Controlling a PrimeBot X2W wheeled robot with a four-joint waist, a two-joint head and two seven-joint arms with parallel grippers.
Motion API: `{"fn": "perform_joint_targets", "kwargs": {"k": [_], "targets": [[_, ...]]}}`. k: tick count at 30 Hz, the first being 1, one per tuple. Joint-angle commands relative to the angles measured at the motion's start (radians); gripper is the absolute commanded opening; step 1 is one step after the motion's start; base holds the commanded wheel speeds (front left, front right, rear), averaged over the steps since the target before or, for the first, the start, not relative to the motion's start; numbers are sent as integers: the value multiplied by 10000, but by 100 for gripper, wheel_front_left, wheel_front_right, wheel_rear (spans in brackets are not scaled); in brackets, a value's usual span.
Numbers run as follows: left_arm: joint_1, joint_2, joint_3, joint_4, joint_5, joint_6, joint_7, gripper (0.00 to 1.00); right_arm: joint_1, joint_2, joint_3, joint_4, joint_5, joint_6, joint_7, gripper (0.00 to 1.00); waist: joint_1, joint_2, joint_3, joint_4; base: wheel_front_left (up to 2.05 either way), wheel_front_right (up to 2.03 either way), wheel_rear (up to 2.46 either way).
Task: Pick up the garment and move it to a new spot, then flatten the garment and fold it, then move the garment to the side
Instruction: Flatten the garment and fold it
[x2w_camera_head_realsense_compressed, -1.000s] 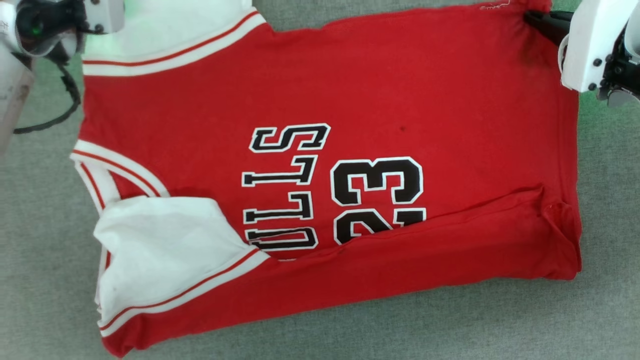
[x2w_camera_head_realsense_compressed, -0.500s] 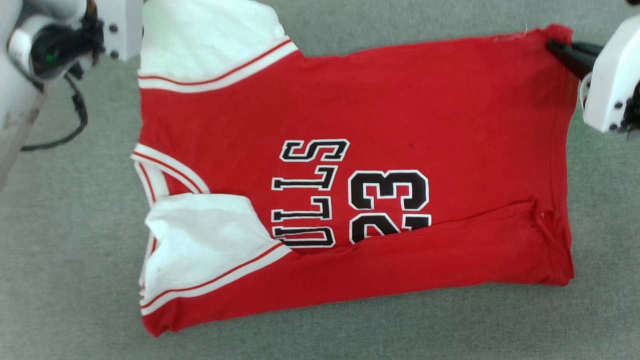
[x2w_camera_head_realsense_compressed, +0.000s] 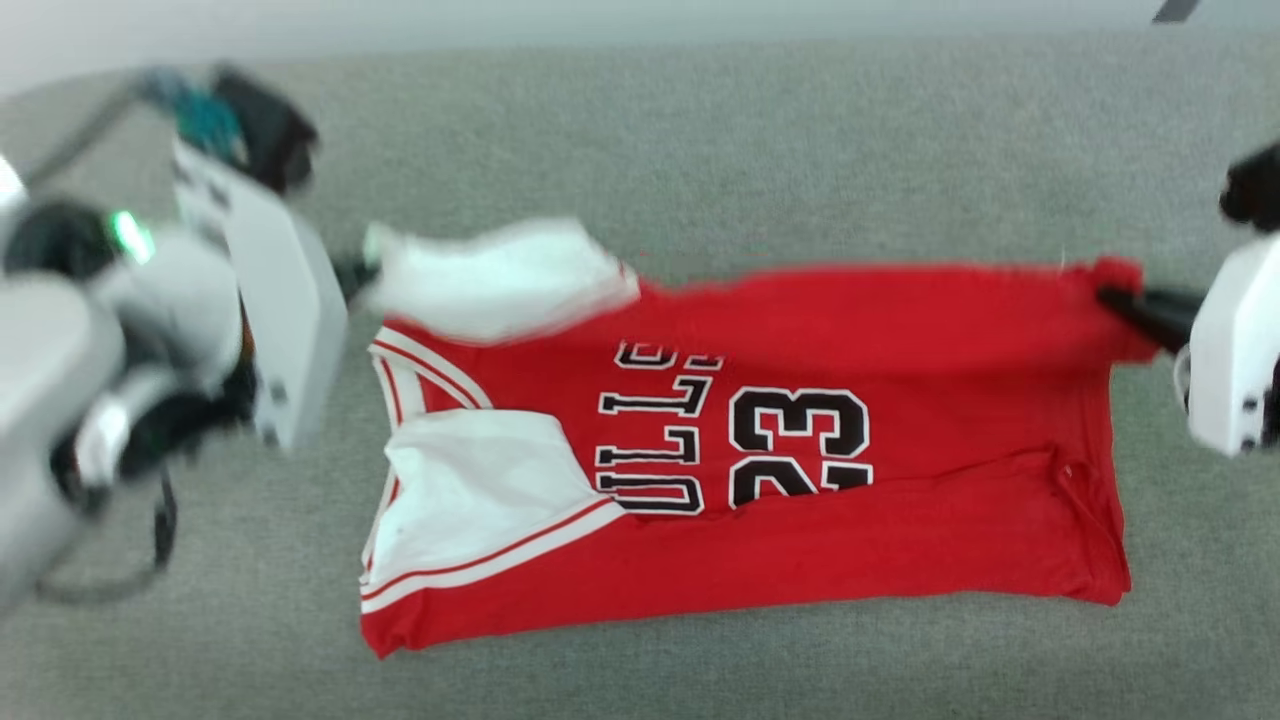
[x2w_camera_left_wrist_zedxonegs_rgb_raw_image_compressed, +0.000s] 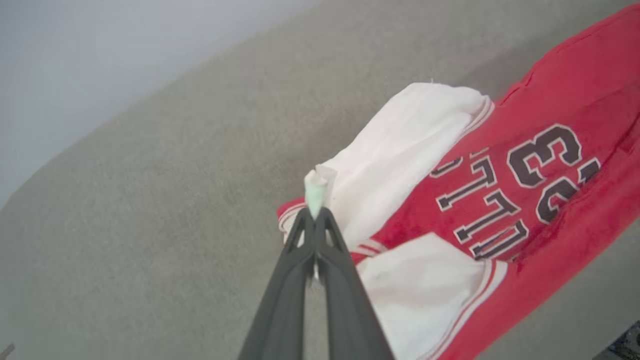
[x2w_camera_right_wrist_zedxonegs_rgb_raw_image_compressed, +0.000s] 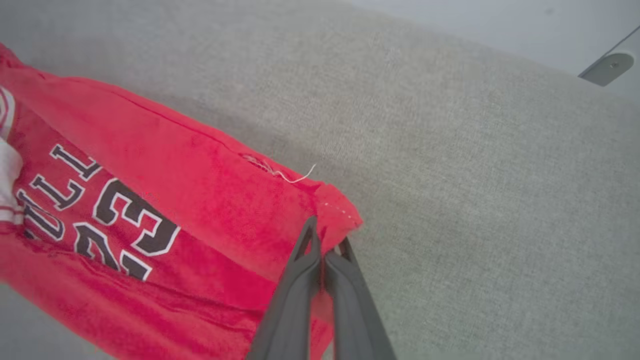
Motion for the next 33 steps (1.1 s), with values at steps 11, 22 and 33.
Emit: {"fn": "perform_joint_targets", "kwargs": {"k": [11,22,33], "targets": [[2516,418,-944,-1834,-558,968,-365,0,2084,-76,-260,-470,83,1,725,0,0,0,-661,276,0,0,0],[3002,-89,-1060,-624,-830,409,-890,100,2313,597,-365,-58,-175,1,1007,100,0,0,-888,88,0,0,0],[3476,144,-673,-469,-1014,497,-2005,100,2701,984,-975,132,-379,2,899,100,0,0,-1669,90,0,0,0]]}}
